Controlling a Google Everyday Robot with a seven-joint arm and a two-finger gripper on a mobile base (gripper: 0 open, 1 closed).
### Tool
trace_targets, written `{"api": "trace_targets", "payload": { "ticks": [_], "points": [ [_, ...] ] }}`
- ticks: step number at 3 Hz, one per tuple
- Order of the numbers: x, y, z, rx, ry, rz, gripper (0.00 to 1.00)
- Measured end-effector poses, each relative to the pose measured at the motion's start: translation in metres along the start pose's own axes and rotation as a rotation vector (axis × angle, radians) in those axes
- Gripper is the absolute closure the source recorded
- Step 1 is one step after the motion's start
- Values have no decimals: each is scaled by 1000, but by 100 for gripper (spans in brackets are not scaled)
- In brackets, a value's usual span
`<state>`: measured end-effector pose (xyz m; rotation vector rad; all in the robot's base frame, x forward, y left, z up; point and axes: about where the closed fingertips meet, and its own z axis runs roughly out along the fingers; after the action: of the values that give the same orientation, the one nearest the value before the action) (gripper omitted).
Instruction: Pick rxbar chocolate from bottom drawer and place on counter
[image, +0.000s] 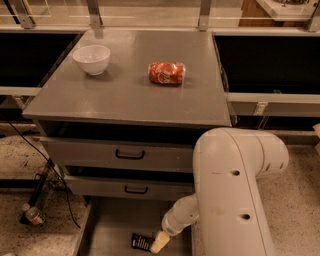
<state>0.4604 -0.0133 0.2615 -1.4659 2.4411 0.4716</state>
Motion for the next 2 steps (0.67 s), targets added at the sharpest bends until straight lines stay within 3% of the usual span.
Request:
{"api": "trace_targets", "payload": {
  "ticks": [2],
  "points": [
    [1,-3,46,-34,11,24,0]
  ]
}}
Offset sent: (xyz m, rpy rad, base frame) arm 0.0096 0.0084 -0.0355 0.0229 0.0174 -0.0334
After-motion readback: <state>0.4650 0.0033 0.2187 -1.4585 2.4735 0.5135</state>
